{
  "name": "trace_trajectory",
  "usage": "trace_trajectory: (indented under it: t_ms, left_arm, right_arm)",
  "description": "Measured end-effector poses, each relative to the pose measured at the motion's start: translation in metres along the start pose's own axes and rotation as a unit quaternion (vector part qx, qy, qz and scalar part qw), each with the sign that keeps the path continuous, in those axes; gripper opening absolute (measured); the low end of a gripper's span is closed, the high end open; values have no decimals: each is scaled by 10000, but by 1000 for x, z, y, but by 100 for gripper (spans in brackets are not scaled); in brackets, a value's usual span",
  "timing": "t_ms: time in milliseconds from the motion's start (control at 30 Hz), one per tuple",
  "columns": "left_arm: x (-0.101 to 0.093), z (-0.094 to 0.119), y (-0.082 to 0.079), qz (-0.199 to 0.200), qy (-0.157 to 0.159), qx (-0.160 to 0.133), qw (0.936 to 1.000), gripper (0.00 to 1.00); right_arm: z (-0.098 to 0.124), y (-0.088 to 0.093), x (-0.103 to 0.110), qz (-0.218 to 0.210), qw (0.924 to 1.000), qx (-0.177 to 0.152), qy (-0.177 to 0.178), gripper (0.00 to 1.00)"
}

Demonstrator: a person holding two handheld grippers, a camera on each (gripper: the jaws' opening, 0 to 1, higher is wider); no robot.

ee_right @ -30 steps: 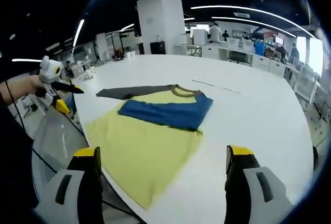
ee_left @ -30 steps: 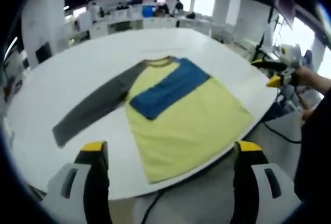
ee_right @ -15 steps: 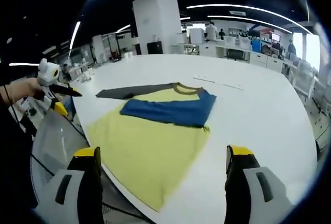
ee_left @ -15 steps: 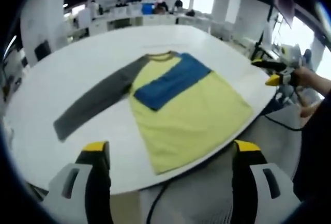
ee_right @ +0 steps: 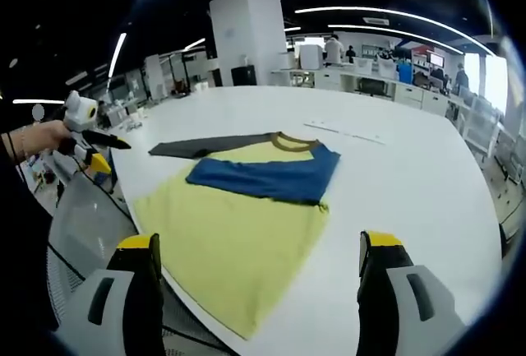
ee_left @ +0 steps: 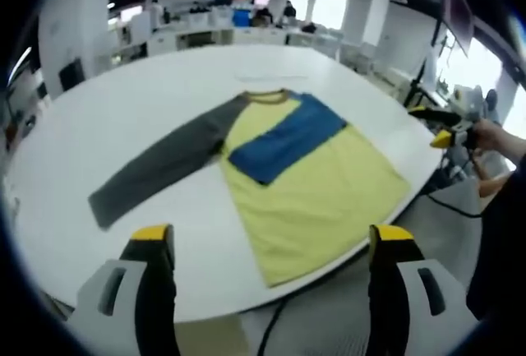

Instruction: Fold the garment on the visible template until the final outline fits inside the template.

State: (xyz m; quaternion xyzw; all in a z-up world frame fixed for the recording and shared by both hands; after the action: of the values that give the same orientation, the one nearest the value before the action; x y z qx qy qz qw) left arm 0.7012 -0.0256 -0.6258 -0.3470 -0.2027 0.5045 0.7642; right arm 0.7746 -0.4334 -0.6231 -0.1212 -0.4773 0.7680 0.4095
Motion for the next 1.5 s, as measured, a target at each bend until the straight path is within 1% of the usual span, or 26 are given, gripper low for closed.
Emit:
trace_trajectory:
  t_ms: [100, 233, 333, 400, 533, 567, 600, 667, 700, 733, 833, 900, 933, 1033, 1133, 1300, 1433, 1467, 1500]
  left_arm:
    - [14, -2, 1, -6, -73, 16, 10000, 99]
    - [31, -1, 1, 8, -169, 43, 9998, 97]
    - [48, 0, 3, 224, -318, 19, 9992, 96]
    - [56, 1, 3, 323, -388, 13, 9987, 96]
    - [78, 2, 7, 611, -604, 25, 9963, 94]
    - [82, 3, 8, 671, -629, 24, 9958, 92]
    - [88, 4, 10, 820, -711, 48, 9941, 90]
    - [101, 5, 13, 935, -856, 101, 9919, 87]
    - [106, 4, 14, 946, -873, 140, 9916, 86]
    - [113, 4, 17, 926, -940, 257, 9909, 87]
    - [131, 2, 20, 981, -1048, 279, 9893, 87]
    - [139, 1, 20, 1090, -1072, 235, 9880, 85]
    - [143, 0, 21, 1123, -1055, 263, 9877, 84]
    - [152, -6, 23, 1089, -990, 317, 9886, 82]
    - [158, -10, 25, 1103, -964, 364, 9885, 80]
    - [169, -15, 28, 1109, -1016, 445, 9876, 71]
    - [182, -15, 25, 1187, -1182, 416, 9850, 67]
    - [194, -16, 26, 1201, -1268, 446, 9836, 66]
    - [197, -17, 26, 1205, -1311, 477, 9829, 65]
  right_arm:
    - [-5, 0, 0, 16, 10000, 60, 45, 100]
    - [-6, 0, -1, 65, 9999, 81, 47, 100]
    - [-10, 0, -3, -49, 9999, 88, 64, 100]
    - [-13, 1, -3, -36, 9999, 109, 69, 100]
    - [-18, 2, -2, 42, 9998, 185, 42, 100]
    - [-19, 1, -2, 35, 9998, 177, 34, 100]
    - [-20, 0, -1, 18, 9999, 146, 23, 100]
    - [-21, -1, 0, -5, 9999, 135, 26, 100]
    - [-22, -1, 0, -3, 9999, 140, 36, 100]
    - [-22, -1, 1, 12, 9998, 168, 47, 100]
    - [-22, 0, 3, 86, 9996, 277, 41, 100]
    - [-22, -1, 3, 112, 9995, 302, 39, 100]
    - [-22, -2, 3, 129, 9995, 292, 56, 100]
    - [-23, -4, 1, 133, 9995, 263, 120, 100]
    - [-25, -2, 1, 139, 9993, 329, 138, 100]
    - [-31, 2, 4, 96, 9991, 388, 135, 100]
    - [-35, 7, 7, 155, 9984, 524, 129, 100]
    - [-35, 8, 6, 338, 9971, 644, 206, 100]
    - [-36, 7, 6, 423, 9968, 640, 231, 100]
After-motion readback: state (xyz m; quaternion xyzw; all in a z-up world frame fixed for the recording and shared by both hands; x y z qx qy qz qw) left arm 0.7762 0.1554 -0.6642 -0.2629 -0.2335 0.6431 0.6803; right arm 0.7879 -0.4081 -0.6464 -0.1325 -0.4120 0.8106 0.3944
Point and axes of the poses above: the point that each gripper's makers call its tool centre point, and the gripper's own axes: z roughly backward along the fingers, x roughly to its left, y roughly out of its underside, the point moved 6 cm from there along z, roughly backward along the fingers, and after that the axes turned 8 degrees about -z, right-handed, at the moved point
